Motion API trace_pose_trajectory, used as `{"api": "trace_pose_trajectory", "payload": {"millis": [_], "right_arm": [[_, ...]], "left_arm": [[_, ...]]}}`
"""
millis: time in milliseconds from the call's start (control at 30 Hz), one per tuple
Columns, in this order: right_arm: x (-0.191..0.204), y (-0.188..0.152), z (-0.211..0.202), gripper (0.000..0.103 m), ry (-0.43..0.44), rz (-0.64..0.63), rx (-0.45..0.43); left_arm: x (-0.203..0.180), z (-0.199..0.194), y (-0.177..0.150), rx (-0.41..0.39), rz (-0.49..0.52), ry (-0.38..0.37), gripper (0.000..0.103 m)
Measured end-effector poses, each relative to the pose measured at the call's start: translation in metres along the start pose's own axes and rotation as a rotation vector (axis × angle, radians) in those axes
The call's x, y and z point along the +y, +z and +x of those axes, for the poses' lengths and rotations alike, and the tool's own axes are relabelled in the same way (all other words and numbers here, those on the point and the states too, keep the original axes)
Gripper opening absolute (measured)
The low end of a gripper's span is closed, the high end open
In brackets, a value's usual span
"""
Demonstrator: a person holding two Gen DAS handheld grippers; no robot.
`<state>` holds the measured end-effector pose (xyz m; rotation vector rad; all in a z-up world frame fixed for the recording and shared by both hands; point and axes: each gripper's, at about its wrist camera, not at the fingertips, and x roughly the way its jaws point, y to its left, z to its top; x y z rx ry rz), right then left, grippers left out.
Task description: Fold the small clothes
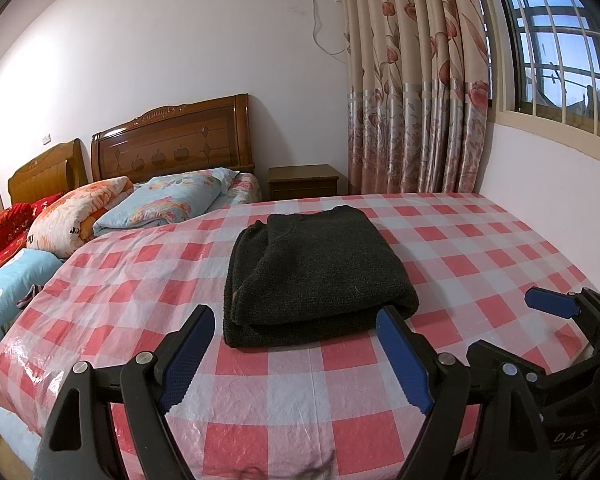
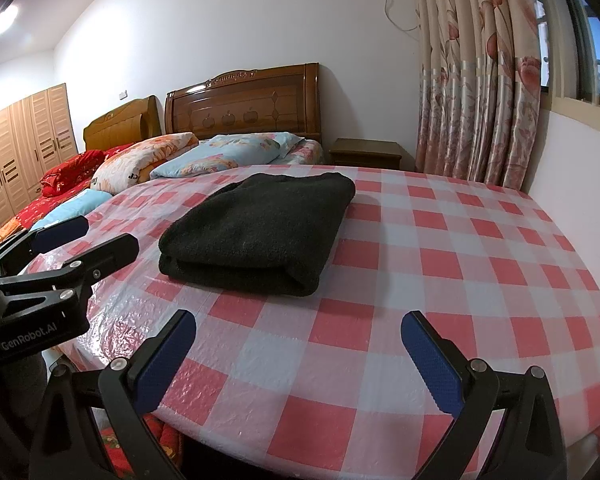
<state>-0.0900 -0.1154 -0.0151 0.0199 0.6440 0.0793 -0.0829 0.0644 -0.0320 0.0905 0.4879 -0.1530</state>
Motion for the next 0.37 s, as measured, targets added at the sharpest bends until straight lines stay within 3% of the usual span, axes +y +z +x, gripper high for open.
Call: {"api": "trace_pose_trajectory", "payload": {"millis": [367], "right_arm": [[-0.0001,-0.0035,0.0,0.103,0.004,0.0,0.006]], "left_arm": [[0.0055,0.0019,-0.0022,-0.002,-0.029,0.007,0.083]]}}
